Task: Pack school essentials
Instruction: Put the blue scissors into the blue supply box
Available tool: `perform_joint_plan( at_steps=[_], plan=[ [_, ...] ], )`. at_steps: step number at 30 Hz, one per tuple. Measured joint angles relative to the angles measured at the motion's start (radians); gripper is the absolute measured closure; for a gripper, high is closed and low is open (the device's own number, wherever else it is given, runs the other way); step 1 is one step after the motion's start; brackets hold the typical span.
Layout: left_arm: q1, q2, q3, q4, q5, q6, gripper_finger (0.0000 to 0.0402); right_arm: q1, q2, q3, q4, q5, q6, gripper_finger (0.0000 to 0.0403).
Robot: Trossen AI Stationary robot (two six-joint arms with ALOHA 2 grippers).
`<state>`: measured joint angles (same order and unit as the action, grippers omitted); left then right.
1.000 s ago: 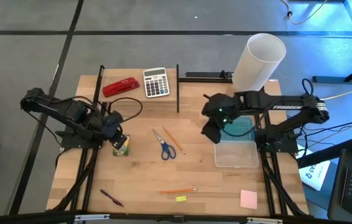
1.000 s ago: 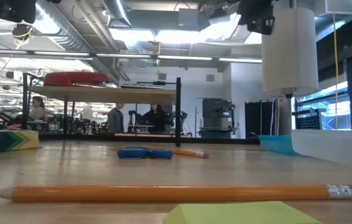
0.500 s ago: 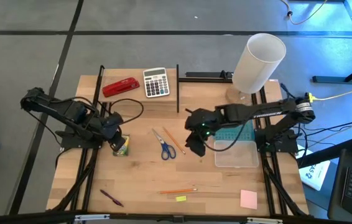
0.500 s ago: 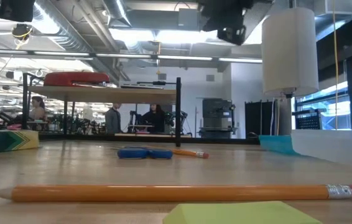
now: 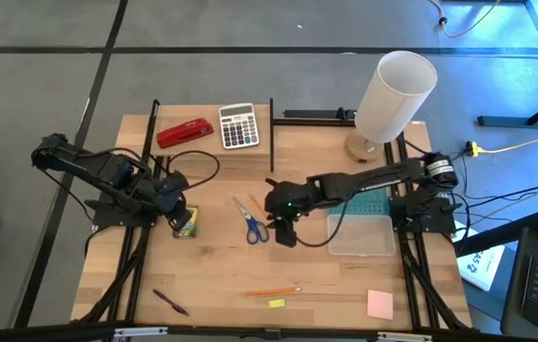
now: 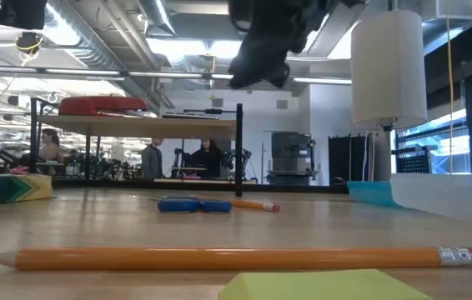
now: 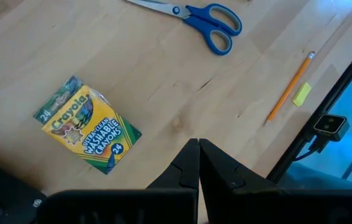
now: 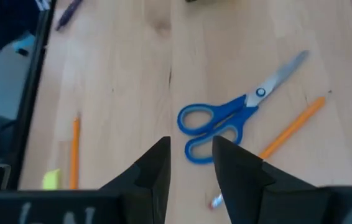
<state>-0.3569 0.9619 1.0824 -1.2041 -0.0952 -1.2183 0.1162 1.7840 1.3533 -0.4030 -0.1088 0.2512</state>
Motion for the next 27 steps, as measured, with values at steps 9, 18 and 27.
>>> perform_joint_plan(
  at_steps=[9, 18, 27],
  plan=[
    [0.000, 0.000, 0.000, 0.000, -0.026, 0.043, 0.0401, 0.000, 0.126, 0.000, 0.047, 0.014, 0.001, 0.0281],
    [0.000, 0.000, 0.000, 0.000, -0.047, 0.045, 0.0401, 0.017, 0.221, 0.000, 0.110, 0.091, -0.023, 0.0281],
    [0.000, 0.000, 0.000, 0.000, -0.047, 0.045, 0.0401, 0.016, 0.234, 0.000, 0.130, 0.170, -0.024, 0.0281]
  ],
)
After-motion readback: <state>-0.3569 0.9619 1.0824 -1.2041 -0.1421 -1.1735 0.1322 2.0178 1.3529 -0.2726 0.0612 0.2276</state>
